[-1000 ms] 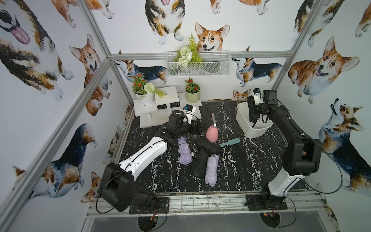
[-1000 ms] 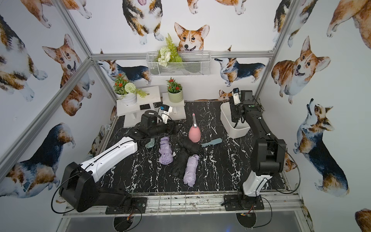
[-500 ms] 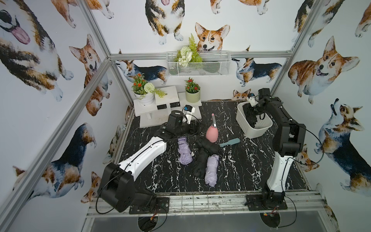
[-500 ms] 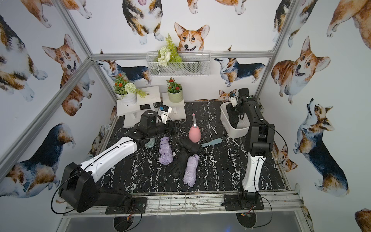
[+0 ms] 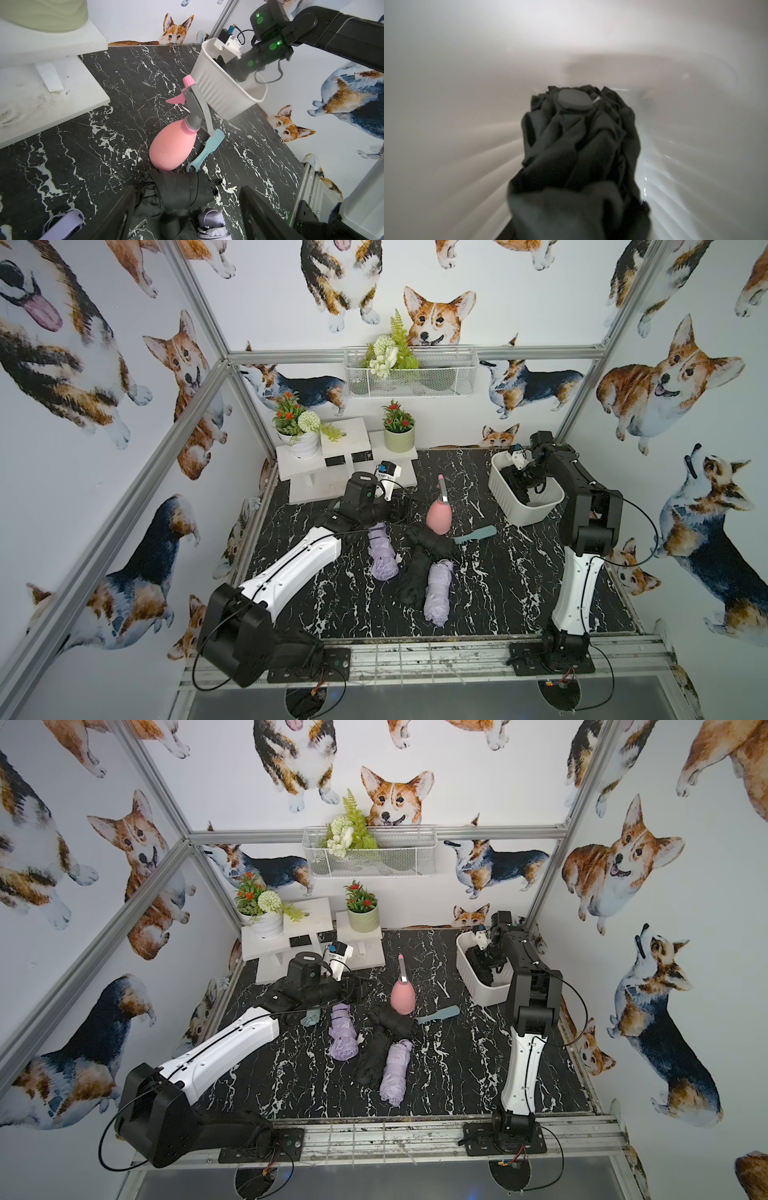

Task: Put the umbrella into the storage box
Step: Place the umbrella in the storage box.

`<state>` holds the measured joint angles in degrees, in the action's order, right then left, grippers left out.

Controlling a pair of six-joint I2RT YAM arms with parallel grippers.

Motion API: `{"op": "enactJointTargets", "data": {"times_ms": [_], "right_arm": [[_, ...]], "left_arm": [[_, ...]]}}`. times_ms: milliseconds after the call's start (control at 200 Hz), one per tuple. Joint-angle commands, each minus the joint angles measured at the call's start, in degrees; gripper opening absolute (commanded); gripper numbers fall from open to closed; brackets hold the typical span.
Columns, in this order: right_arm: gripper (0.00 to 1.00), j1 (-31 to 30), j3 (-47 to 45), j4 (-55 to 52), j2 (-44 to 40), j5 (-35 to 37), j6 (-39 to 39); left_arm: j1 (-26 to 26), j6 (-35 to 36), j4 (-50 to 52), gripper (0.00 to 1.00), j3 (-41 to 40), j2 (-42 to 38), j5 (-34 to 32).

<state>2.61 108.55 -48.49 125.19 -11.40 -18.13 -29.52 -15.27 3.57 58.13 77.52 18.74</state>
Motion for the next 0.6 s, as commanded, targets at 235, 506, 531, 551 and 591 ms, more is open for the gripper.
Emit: {"op": "enactJointTargets", "data": {"times_ms": [235, 506, 531, 551, 591], "right_arm": [[0.75, 0.11, -7.78, 12.38, -17.17, 5.40, 12.38], [0.75, -5.82, -37.72, 28.14, -48.94, 4.99, 28.32], [0.75, -7.19, -39.42, 28.00, -50.94, 4.30, 28.31], [0.76, -8.67, -40.73, 27.59, -52.48, 3.96, 28.40], [0.76, -10.85, -42.38, 26.02, -54.25, 3.75, 29.00]], "left_arm": [[0.07, -2.14, 2.33, 0.89, -3.14, -3.60, -3.99], [0.00, -5.59, 9.68, 0.89, -6.38, -4.04, -7.45], [-0.18, -6.00, 10.05, 0.89, -6.76, -4.16, -7.61], [-0.25, -6.42, 10.30, 0.89, -7.09, -4.13, -7.71], [-0.42, -7.07, 11.10, 0.89, -7.60, -4.13, -8.03]]}}
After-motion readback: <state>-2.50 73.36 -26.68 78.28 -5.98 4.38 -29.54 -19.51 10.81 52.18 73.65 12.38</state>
